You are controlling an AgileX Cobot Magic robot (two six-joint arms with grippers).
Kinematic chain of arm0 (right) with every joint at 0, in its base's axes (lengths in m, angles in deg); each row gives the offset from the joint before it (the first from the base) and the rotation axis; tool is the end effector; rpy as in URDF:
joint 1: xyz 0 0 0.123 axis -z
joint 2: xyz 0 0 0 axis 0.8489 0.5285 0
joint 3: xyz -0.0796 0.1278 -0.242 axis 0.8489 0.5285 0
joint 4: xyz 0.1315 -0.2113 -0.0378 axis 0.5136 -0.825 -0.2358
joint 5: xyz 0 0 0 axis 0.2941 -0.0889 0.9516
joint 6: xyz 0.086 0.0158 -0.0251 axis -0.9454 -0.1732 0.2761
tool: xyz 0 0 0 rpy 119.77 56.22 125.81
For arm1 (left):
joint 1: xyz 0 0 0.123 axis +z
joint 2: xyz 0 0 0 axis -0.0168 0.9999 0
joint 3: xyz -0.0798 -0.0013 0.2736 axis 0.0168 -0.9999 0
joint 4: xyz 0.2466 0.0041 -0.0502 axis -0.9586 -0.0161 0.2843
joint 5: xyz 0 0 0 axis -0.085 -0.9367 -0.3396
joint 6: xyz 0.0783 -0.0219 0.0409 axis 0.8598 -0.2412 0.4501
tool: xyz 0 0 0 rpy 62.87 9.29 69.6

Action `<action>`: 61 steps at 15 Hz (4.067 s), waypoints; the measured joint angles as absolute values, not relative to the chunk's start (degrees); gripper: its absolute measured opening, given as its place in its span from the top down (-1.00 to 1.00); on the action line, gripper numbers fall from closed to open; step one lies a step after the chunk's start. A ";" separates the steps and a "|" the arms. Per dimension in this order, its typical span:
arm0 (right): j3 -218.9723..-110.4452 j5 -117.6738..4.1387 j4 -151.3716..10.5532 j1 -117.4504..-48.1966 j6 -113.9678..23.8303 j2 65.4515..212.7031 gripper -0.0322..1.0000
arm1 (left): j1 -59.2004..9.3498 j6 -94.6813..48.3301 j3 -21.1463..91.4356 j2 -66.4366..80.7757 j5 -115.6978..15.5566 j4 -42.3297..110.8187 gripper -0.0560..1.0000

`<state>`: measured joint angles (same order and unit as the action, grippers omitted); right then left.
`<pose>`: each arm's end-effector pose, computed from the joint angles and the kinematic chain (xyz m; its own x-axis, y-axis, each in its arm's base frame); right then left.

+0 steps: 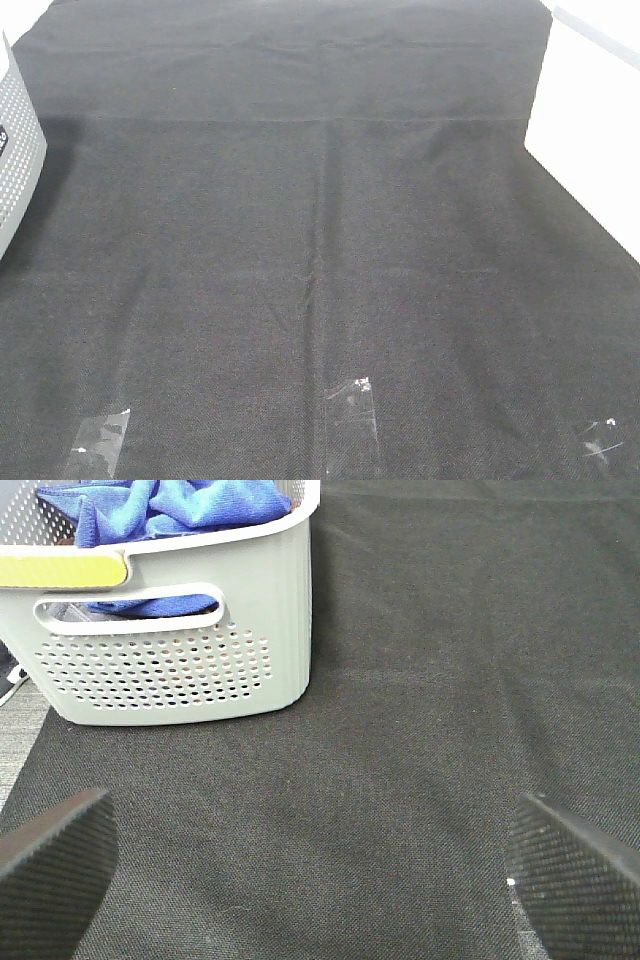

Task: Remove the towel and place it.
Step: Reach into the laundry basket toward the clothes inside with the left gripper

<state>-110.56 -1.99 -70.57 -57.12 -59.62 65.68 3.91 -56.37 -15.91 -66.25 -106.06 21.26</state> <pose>-0.0032 0.0110 0.2608 -0.5279 -0.0758 -0.8459 -0.1306 0.9914 -0.0073 -0.0047 -0.0011 0.2779 -0.4384 -0.0268 -0.8984 -0.0733 0.9973 0.0061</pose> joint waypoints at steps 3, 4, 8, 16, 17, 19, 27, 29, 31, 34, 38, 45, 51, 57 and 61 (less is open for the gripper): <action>-110.56 -1.99 -70.57 -57.12 -59.62 65.68 -0.58 | 3.91 -56.37 -15.91 -66.25 -106.06 21.26 -0.98; -110.56 -1.99 -70.57 -57.12 -59.62 65.68 -0.58 | 3.91 -56.37 -15.91 -66.25 -106.06 21.26 -0.98; -110.56 -1.99 -70.57 -57.12 -59.62 65.68 -0.58 | 3.91 -56.37 -15.91 -66.25 -106.06 21.20 -0.98; -110.56 -1.99 -70.57 -57.12 -59.62 65.68 -0.58 | 3.91 -56.37 -15.91 -66.25 -106.06 21.20 -0.98; -110.56 -1.99 -70.57 -57.12 -59.62 65.68 -0.58 | 3.91 -56.37 -15.91 -66.25 -106.06 21.20 -0.98; -110.56 -1.99 -70.57 -57.12 -59.62 65.68 -0.58 | 3.91 -56.37 -15.91 -66.25 -106.06 21.15 -0.98; -110.56 -1.99 -70.57 -57.12 -59.62 65.68 -0.58 | 3.91 -56.37 -15.91 -66.25 -106.06 21.09 -0.98; -110.56 -1.99 -70.57 -57.12 -59.62 65.68 -0.58 | 3.91 -56.37 -15.91 -66.25 -106.06 21.09 -0.98; -110.56 -1.99 -70.57 -57.12 -59.62 65.68 -0.58 | 3.91 -56.37 -15.91 -66.25 -106.06 21.09 -0.98; -110.56 -1.99 -70.57 -57.12 -59.62 65.68 -0.58 | 3.91 -56.37 -15.91 -66.25 -106.06 21.09 -0.98; -110.56 -1.99 -70.57 -57.12 -59.62 65.68 -0.58 | 3.91 -56.37 -15.91 -66.25 -106.06 21.09 -0.98; -110.56 -1.99 -70.57 -57.12 -59.62 65.68 -0.58 | 3.91 -56.37 -15.91 -66.25 -106.06 21.09 -0.98; -110.56 -1.99 -70.57 -57.12 -59.62 65.68 -0.58 | 3.91 -56.37 -15.91 -66.25 -106.06 20.75 -0.98; -110.56 -1.99 -70.57 -57.12 -59.62 65.68 -0.58 | 3.91 -54.20 -6.68 -57.02 -111.73 20.75 -0.98; -110.56 -1.99 -70.57 -57.12 -59.62 65.68 -0.58 | 3.91 -49.27 8.84 -41.26 -115.11 20.75 -0.98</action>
<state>-110.56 -1.99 -70.57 -57.12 -59.62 65.68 3.91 -49.27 8.84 -41.26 -115.11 20.75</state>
